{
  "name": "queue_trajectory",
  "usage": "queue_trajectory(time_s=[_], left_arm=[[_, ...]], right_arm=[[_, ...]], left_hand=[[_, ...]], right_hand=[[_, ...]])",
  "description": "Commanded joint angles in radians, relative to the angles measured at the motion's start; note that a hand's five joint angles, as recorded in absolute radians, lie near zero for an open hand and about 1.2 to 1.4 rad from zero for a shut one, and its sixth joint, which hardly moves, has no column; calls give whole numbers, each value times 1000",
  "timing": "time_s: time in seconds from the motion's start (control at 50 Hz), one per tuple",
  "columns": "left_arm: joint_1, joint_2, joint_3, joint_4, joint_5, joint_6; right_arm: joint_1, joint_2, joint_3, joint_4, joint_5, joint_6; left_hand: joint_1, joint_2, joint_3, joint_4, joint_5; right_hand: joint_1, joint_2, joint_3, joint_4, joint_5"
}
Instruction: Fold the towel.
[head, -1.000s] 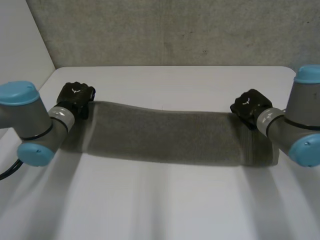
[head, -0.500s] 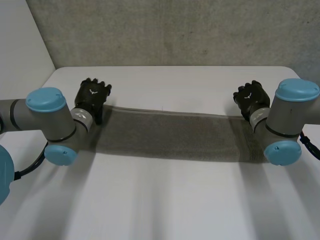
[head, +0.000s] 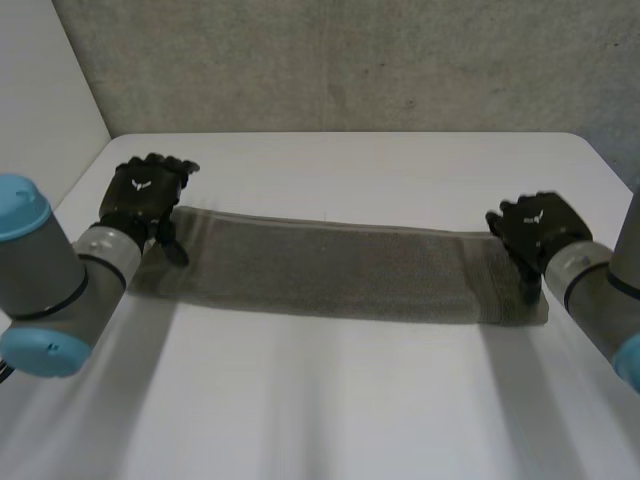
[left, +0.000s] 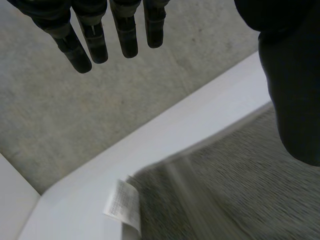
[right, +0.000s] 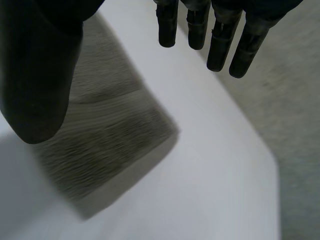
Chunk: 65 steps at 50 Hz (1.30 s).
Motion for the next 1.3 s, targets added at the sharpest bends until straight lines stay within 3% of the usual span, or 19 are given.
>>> queue_trajectory(time_s=[0.02,0.1,0.34,0.5,0.54,0.62,0.76,0.88,0.92,1.0,1.14,1.18,1.2,1.24,1.26,1.3], left_arm=[[35,46,-119,-10,110,-5],[64,53,-150,-11,147,-22],[78,61,-153,-8,151,-48],[78,66,-159,-2,151,-48],[78,66,-159,-2,151,-48],[78,67,-159,-2,151,-48],[78,75,-161,-2,151,-48],[80,109,-173,-2,151,-50],[80,130,-179,-2,150,-57],[80,147,-178,-2,145,-73],[78,173,-164,-4,141,-105],[75,182,-152,-4,141,-108],[75,182,-152,-4,141,-108],[66,188,-142,-5,139,-110],[66,188,-142,-5,139,-110],[63,190,-139,-5,139,-111]], right_arm=[[-78,1,96,-17,-132,62],[-114,12,136,-70,-181,102],[-133,136,128,-168,-170,94],[-145,154,114,-185,-167,90],[-154,168,107,-185,-167,90],[-165,170,98,-185,-167,88],[-217,168,68,-175,-163,68],[-348,159,12,-144,-143,-94],[-412,157,-33,-145,-112,-250],[-441,157,-80,-153,-65,-353],[-286,127,-177,-152,-9,-331],[-166,102,-215,-153,-8,-291],[-165,102,-215,-153,-8,-291],[-13,87,-244,-155,-14,-265],[-12,87,-245,-155,-14,-265],[159,96,-266,-161,-17,-262]], left_hand=[[-77,-68,-54,-71,-206],[-74,-65,-51,-68,-203],[-71,-62,-49,-66,-200],[-74,-65,-51,-68,-203],[-74,-65,-51,-68,-203],[-74,-65,-51,-68,-203],[-74,-65,-51,-68,-203],[-74,-65,-51,-68,-203],[-77,-68,-54,-71,-206],[-74,-65,-51,-68,-203],[-74,-65,-51,-68,-203],[-71,-62,-49,-66,-200],[-71,-62,-49,-66,-200],[-71,-62,-49,-66,-200],[-71,-62,-49,-66,-200],[-71,-62,-49,-66,-200]], right_hand=[[-55,-70,-73,-80,-61],[13,-1,-4,-12,8],[207,193,190,182,202],[565,551,548,541,560],[933,919,916,909,928],[1165,1151,1148,1140,1160],[1166,1152,1149,1141,1161],[1166,1152,1149,1141,1161],[1166,1152,1149,1141,1161],[1166,1152,1149,1141,1161],[1166,1152,1149,1141,1161],[1166,1152,1149,1141,1161],[1166,1152,1149,1141,1161],[1166,1152,1149,1141,1161],[1166,1152,1149,1141,1161],[1166,1152,1149,1141,1161]])
